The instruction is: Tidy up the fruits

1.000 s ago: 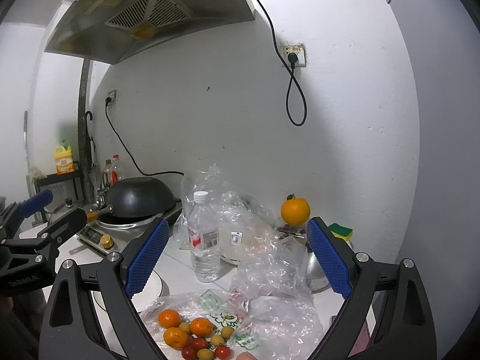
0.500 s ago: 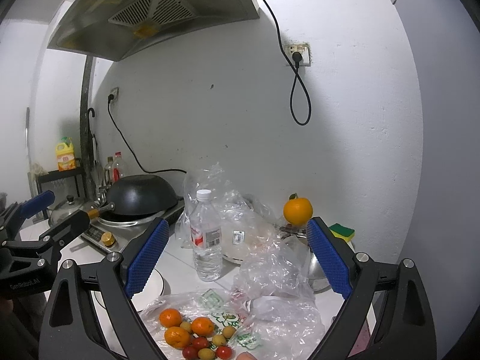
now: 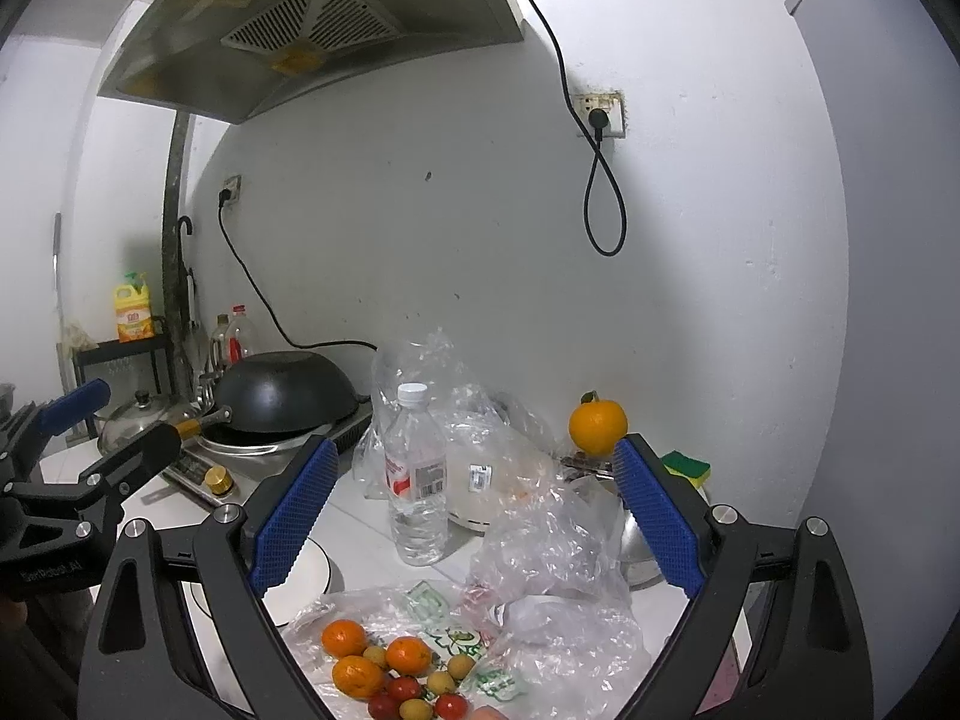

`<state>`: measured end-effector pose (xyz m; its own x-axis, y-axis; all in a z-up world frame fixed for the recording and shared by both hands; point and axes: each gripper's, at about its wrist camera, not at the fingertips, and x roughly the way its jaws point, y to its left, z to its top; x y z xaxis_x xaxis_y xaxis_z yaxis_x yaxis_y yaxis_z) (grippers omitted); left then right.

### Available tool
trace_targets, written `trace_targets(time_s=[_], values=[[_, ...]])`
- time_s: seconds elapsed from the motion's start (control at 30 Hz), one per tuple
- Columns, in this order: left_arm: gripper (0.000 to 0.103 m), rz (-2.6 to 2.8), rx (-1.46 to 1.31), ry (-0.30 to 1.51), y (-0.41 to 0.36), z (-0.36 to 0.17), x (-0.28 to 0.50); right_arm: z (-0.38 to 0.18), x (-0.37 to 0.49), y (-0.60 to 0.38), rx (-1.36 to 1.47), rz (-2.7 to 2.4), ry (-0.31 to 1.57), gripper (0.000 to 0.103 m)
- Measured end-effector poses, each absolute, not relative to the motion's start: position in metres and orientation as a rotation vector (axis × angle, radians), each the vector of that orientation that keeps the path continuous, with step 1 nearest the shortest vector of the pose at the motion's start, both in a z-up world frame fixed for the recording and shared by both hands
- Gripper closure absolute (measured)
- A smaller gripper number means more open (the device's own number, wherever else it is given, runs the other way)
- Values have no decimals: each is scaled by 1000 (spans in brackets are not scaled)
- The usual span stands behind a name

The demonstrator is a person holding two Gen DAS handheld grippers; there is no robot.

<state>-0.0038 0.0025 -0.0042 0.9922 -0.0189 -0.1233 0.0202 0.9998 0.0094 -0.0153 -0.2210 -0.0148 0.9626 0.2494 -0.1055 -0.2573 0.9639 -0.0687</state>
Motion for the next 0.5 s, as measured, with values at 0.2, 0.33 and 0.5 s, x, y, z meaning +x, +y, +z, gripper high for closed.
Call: trace_targets(time_s=[0.2, 0.33, 0.5], values=[[1, -25, 19, 149, 1, -8, -2, -15, -15, -221, -90, 266, 105, 8], [1, -86, 49, 259, -7, -20, 13, -22, -14, -224, -105, 290, 129, 8], [1, -130, 32, 346, -20, -53, 26, -40, -7, -230, -141, 300, 219, 8]])
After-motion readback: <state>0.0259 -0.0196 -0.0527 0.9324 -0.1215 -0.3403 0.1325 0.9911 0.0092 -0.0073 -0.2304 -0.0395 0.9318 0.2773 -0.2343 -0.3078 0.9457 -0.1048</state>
